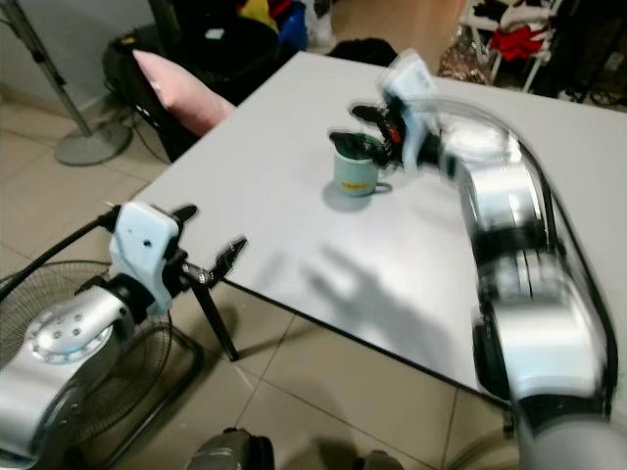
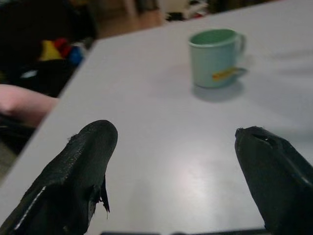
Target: Setting the table
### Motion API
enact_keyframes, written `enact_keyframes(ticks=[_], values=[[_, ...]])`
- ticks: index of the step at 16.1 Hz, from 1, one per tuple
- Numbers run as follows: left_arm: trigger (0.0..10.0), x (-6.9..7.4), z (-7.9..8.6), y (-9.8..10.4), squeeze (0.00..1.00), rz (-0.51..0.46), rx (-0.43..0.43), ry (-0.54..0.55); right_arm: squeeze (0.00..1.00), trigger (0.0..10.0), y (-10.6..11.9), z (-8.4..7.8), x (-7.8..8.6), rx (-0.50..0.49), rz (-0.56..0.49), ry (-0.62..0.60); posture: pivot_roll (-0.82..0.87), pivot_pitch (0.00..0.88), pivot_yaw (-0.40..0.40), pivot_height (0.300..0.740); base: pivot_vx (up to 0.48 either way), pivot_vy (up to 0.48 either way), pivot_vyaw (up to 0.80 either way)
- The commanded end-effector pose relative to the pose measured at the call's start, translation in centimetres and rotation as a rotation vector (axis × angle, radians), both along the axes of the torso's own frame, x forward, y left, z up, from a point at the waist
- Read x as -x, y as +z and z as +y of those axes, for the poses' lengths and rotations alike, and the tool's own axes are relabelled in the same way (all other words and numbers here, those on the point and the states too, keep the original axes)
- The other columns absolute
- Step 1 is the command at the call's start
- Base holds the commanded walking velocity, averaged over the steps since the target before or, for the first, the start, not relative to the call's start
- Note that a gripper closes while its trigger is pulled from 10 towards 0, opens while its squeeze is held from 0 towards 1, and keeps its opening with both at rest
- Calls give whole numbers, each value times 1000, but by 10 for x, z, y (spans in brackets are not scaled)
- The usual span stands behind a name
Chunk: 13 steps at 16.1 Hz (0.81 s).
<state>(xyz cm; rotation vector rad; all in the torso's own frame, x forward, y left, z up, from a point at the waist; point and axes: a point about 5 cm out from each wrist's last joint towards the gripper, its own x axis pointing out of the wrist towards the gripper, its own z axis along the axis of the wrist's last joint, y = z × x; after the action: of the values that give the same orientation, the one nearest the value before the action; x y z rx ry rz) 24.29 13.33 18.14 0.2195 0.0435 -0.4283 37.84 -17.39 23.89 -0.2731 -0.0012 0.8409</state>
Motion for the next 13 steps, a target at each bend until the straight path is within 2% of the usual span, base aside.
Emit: enact_keyframes(ticks=[1, 2, 3, 4, 5, 7, 8, 9, 10, 13], values=[[10000, -2, 5, 0, 0, -12, 2, 56, 1000, 10000, 19, 2, 7, -72, -69, -10, -49, 20, 116, 740, 0, 0, 0], [10000, -2, 5, 1, 804, -27, 32, 92, 1000, 10000, 9, 1, 24, -108, -90, -38, -51, 22, 118, 740, 0, 0, 0], [10000, 0, 5, 2, 1000, -29, 63, 112, 1000, 10000, -1, 5, 46, -172, -57, -40, -50, 28, 117, 740, 0, 0, 0], [10000, 2, 5, 2, 1000, -29, 70, 117, 1000, 10000, -3, 6, 53, -189, -47, -37, -51, 29, 115, 740, 0, 0, 0], [10000, 8, 5, -1, 1000, -29, 86, 149, 1000, 10000, -12, 13, 74, -220, -14, -47, -52, 33, 108, 740, 0, 0, 0], [10000, 20, 9, -4, 1000, -31, 145, 238, 1000, 10000, -32, 19, 99, -263, 49, -168, -50, 43, 88, 740, 0, 0, 0], [10000, 24, 13, -9, 1000, -13, 141, 298, 1000, 10000, -46, 21, 109, -271, 82, -249, -45, 47, 80, 740, 0, 0, 0], [10000, 30, 15, -12, 1000, -2, 134, 309, 1000, 10000, -66, 27, 121, -260, 143, -280, -45, 47, 80, 740, 0, 0, 0], [10000, 34, 16, -14, 1000, -2, 111, 317, 1000, 10000, -79, 30, 129, -239, 210, -302, -39, 51, 71, 740, 0, 0, 0], [10000, 47, 21, -15, 1000, 1, 81, 344, 1000, 10000, -92, 34, 144, -239, 281, -311, -13, 60, 51, 740, 0, 0, 0]])
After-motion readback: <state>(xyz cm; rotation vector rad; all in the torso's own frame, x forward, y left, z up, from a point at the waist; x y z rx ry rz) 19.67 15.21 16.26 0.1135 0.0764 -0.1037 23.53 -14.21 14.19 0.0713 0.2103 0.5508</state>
